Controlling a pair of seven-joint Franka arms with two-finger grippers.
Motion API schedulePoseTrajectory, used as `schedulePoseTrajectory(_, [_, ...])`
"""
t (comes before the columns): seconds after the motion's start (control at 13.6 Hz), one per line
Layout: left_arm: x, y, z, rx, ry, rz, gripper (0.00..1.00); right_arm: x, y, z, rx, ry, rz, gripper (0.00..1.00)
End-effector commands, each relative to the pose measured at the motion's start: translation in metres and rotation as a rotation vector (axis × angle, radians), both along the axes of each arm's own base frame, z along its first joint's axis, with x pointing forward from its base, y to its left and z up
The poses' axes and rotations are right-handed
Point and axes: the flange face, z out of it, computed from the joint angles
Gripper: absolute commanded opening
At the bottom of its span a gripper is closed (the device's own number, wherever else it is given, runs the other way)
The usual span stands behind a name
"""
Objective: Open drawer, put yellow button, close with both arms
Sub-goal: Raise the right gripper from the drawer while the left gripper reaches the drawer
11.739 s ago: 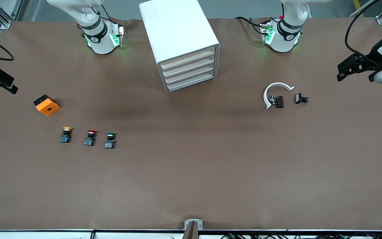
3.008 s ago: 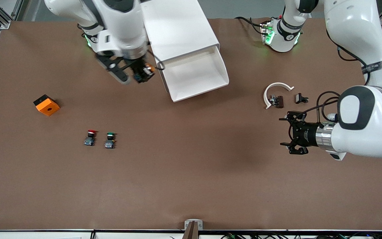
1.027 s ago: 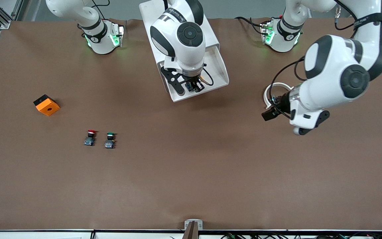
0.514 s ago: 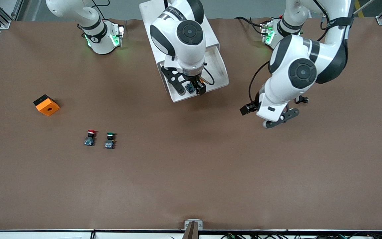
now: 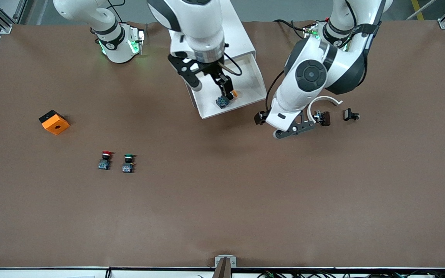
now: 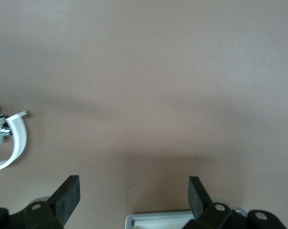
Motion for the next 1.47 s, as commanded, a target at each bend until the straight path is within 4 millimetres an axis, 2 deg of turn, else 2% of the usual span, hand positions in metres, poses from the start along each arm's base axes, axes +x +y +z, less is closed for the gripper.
schedulePoseTrajectory(0.0, [0.002,-0.018,-0.026,0.023,-0.050,-0.030,1.00,0.007,-0.042,0.024,0.001,0.042,0.107,1.00])
schedulePoseTrajectory(0.07, [-0.004,-0.028,-0.031,0.029,-0.047,-0.045,1.00,0.013,-0.059,0.031,0.001,0.045,0.141,1.00])
schedulePoseTrajectory(0.22, [-0.018,-0.043,-0.038,0.035,-0.030,-0.072,1.00,0.027,-0.094,0.035,-0.021,0.079,0.217,1.00])
schedulePoseTrajectory(0.44, [-0.036,-0.060,-0.042,0.031,0.004,-0.102,1.00,0.067,-0.155,0.035,0.000,0.089,0.319,1.00])
schedulePoseTrajectory(0.59, [-0.049,-0.075,-0.043,0.020,0.014,-0.132,1.00,0.081,-0.176,0.032,-0.011,0.077,0.374,1.00])
schedulePoseTrajectory(0.88, [-0.078,-0.104,-0.046,0.007,0.045,-0.128,1.00,0.098,-0.194,0.029,-0.004,0.042,0.417,1.00])
schedulePoseTrajectory(1.03, [-0.095,-0.118,-0.045,0.001,0.057,-0.131,1.00,0.100,-0.196,0.028,-0.003,0.036,0.432,1.00])
schedulePoseTrajectory(1.17, [-0.117,-0.137,-0.046,0.000,0.075,-0.129,1.00,0.105,-0.203,0.025,-0.001,0.038,0.445,1.00])
schedulePoseTrajectory(1.39, [-0.143,-0.152,-0.051,-0.007,0.112,-0.131,1.00,0.117,-0.216,0.021,0.007,0.023,0.477,1.00])
